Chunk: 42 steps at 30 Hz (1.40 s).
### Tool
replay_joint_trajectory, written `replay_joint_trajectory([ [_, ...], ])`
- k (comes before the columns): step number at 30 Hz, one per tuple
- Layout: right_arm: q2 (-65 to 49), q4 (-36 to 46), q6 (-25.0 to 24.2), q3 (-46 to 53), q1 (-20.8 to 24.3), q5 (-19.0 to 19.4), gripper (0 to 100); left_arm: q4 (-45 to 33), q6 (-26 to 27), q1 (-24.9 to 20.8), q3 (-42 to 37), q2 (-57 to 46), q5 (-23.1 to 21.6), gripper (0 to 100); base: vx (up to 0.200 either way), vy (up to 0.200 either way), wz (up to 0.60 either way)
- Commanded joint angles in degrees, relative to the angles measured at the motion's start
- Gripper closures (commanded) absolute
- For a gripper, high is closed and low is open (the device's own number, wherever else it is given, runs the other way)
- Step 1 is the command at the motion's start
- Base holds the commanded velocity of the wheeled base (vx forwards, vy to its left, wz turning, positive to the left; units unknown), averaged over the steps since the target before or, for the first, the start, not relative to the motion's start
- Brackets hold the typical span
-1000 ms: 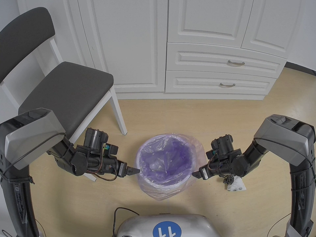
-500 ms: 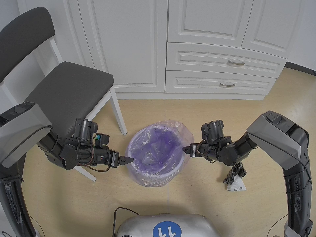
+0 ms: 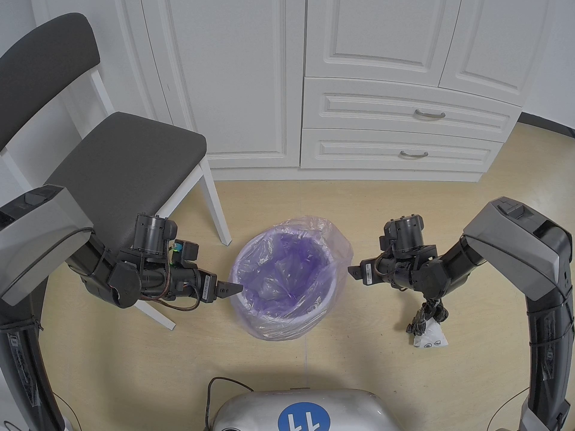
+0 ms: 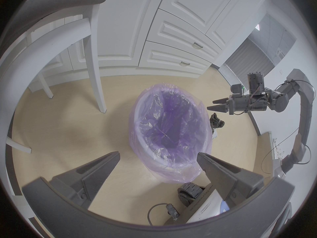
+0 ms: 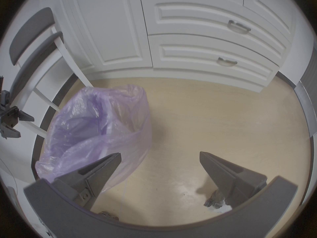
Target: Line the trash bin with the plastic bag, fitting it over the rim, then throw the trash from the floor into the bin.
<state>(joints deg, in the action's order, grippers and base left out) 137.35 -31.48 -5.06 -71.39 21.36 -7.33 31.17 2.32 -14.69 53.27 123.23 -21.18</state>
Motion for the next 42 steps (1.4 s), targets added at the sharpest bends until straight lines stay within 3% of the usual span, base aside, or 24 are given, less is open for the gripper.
replay_joint_trajectory([
  [1,-5.9,-3.9,-0.3,4.3,-0.1,2.2,0,1.9,0.0,0.0,-0.4,0.4,0.0,0,0.000,0.000,0.00],
  [5,-4.8,-3.2,-11.9,1.5,6.2,2.9,0,2.4,-0.3,-0.1,-0.3,0.5,0.2,0,0.000,0.000,0.00],
  [7,-1.6,-2.6,-15.0,-1.2,9.2,0.8,0,2.4,-0.4,-0.2,-0.3,0.5,0.8,0,0.000,0.000,0.00],
  [9,-0.4,-2.4,-15.1,-2.1,9.8,-1.1,0,2.4,-0.5,-0.3,-0.3,0.5,1.4,0,0.000,0.000,0.00],
  [11,2.9,-2.4,-15.0,-4.6,11.0,-6.2,0,2.5,-0.6,-0.3,-0.1,0.8,2.5,0,0.000,0.000,0.00],
  [21,7.2,1.4,-14.9,-9.6,14.6,-16.4,0,2.5,-0.6,-0.7,0.0,0.8,3.3,0,0.000,0.000,0.00],
  [25,7.7,2.6,-14.7,-10.0,15.4,-18.5,0,2.5,-0.6,-0.7,0.1,0.9,3.3,0,0.000,0.000,0.00],
  [28,6.3,3.4,-13.2,-7.9,15.1,-18.6,0,2.5,-0.6,-0.7,0.2,1.0,3.3,0,0.000,0.000,0.00],
  [35,-2.3,3.0,-4.7,3.4,12.8,-17.0,0,2.5,-0.5,-0.7,0.3,1.1,3.3,0,0.000,0.000,0.00],
  [38,-5.7,0.9,1.3,9.4,10.0,-11.3,0,2.6,-0.5,-0.6,0.5,1.6,3.4,0,0.000,0.000,0.00],
  [42,-7.7,0.5,7.8,14.1,7.6,-8.1,0,2.6,-0.4,-0.7,0.3,1.5,3.4,0,0.000,0.000,0.00],
])
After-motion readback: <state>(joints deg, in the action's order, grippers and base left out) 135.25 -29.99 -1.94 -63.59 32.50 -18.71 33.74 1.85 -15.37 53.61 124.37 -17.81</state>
